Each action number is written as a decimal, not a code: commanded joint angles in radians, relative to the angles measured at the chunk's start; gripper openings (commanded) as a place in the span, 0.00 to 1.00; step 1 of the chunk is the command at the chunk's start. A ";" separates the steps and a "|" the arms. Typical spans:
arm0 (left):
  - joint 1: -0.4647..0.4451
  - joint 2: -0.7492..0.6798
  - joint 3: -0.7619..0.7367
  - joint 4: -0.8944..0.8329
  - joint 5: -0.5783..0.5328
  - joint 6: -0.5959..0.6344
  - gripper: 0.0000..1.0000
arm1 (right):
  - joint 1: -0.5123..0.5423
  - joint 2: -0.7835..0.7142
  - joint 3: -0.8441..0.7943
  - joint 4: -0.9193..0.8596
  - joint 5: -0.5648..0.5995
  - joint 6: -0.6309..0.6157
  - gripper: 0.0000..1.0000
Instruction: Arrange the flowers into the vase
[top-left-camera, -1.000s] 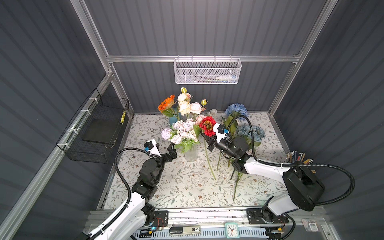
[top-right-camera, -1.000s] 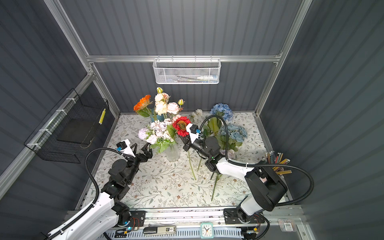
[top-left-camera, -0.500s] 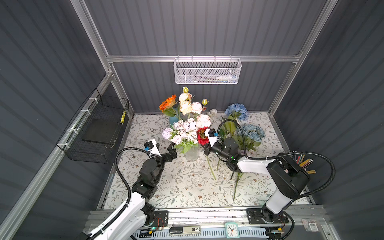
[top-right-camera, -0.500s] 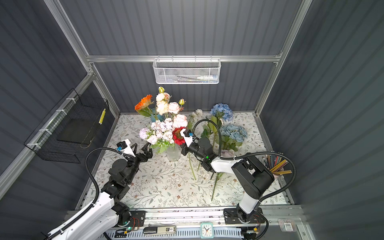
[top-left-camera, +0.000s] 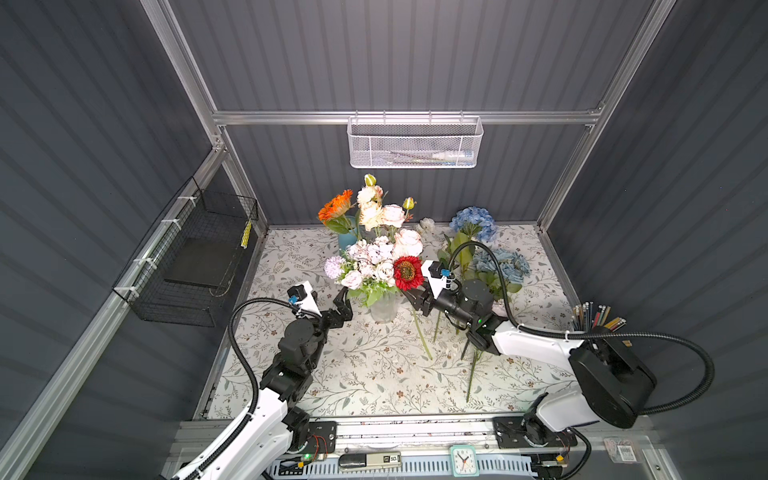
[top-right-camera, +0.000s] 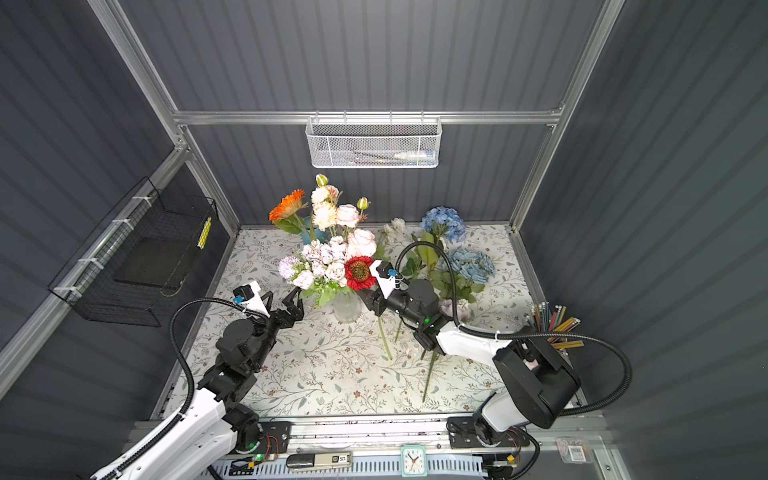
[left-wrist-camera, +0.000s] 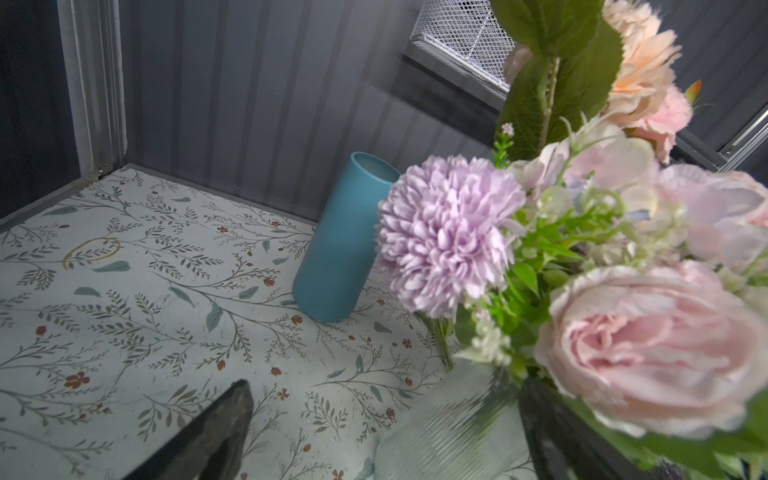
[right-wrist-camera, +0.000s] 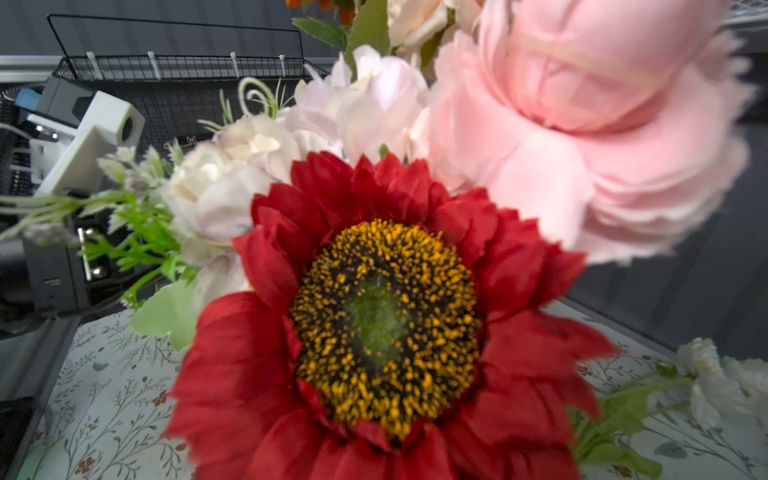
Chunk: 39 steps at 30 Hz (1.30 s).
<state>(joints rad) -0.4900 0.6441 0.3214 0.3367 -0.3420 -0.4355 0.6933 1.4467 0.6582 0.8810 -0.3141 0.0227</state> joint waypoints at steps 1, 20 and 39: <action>0.004 -0.056 -0.028 -0.125 -0.042 -0.038 1.00 | 0.000 -0.037 -0.042 -0.086 -0.005 -0.015 0.64; 0.005 -0.106 -0.138 -0.194 -0.093 -0.143 1.00 | 0.068 0.314 0.091 0.271 0.070 -0.023 0.78; 0.005 -0.082 -0.146 -0.158 -0.062 -0.142 1.00 | 0.097 0.534 0.267 0.328 0.225 0.010 0.87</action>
<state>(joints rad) -0.4892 0.5529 0.1970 0.1436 -0.4183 -0.5705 0.7696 1.9591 0.8951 1.1805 -0.1444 0.0479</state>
